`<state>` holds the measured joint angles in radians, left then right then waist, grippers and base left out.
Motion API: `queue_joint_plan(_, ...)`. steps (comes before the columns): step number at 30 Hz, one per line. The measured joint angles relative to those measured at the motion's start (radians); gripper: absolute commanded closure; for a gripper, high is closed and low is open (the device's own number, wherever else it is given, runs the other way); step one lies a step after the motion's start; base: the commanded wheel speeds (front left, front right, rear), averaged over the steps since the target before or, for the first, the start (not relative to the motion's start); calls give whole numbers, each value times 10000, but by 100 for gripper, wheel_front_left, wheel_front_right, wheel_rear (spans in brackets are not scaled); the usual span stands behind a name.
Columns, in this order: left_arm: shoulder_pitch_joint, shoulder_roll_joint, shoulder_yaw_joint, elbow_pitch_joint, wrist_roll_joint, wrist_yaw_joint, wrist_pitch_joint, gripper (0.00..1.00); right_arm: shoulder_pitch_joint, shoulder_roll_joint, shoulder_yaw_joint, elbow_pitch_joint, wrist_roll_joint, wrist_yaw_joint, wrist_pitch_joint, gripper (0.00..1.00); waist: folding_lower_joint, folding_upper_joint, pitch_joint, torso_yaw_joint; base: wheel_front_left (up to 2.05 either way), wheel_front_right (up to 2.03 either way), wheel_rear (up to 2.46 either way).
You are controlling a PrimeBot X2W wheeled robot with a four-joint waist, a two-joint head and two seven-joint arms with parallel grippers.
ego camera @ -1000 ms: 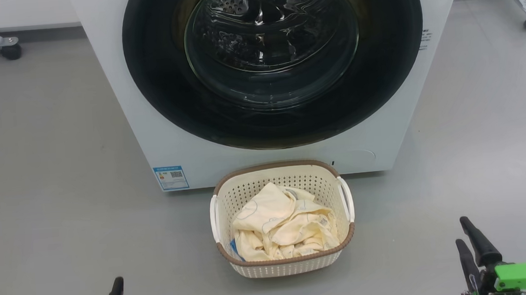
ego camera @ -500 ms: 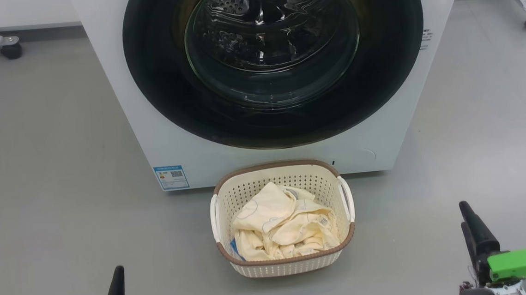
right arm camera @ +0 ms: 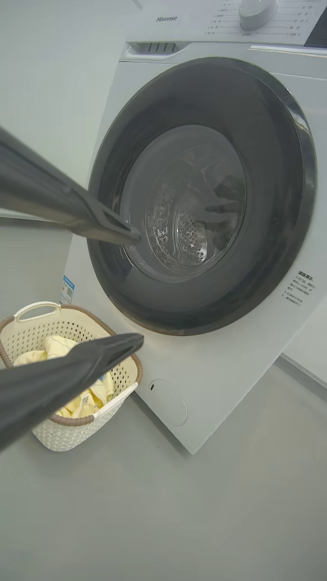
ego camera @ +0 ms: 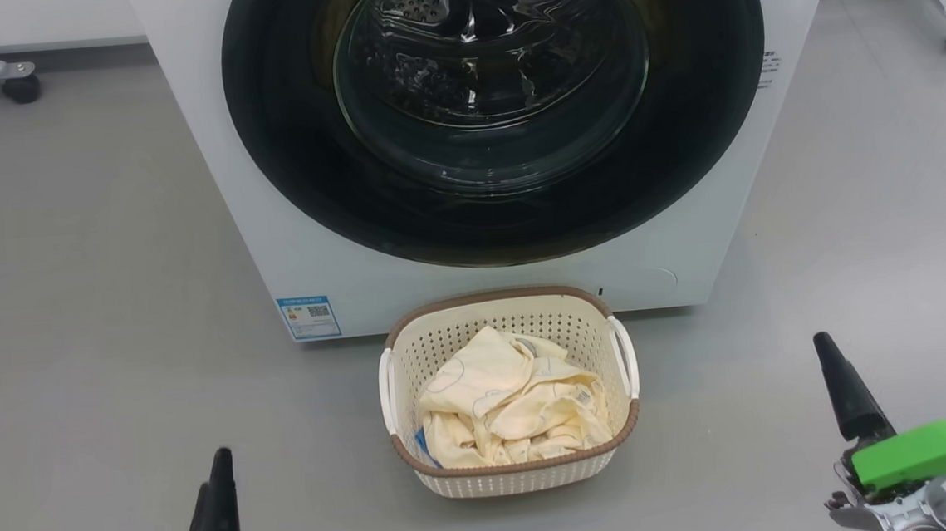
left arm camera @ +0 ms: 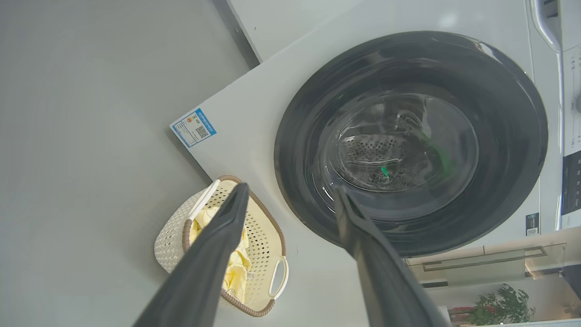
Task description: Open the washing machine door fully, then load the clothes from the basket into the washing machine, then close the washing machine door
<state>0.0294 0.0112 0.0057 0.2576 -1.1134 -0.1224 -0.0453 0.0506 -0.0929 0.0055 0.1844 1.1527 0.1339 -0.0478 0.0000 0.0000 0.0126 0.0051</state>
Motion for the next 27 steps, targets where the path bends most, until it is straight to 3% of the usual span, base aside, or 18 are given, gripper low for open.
queue_joint_plan(14, -26, 38, -31, -725, 2780, 0, -439, 0, -183, -291, 407, -834, -3390, 0, -372, 0, 0, 0, 30, 51, 0, 0, 0)
queue_joint_plan(27, -26, 77, -171, -1607, 4422, 104, -788, 0, -174, -357, 556, -1511, -5202, 0, -771, 0, 0, 0, 74, 61, 0, 0, 0)
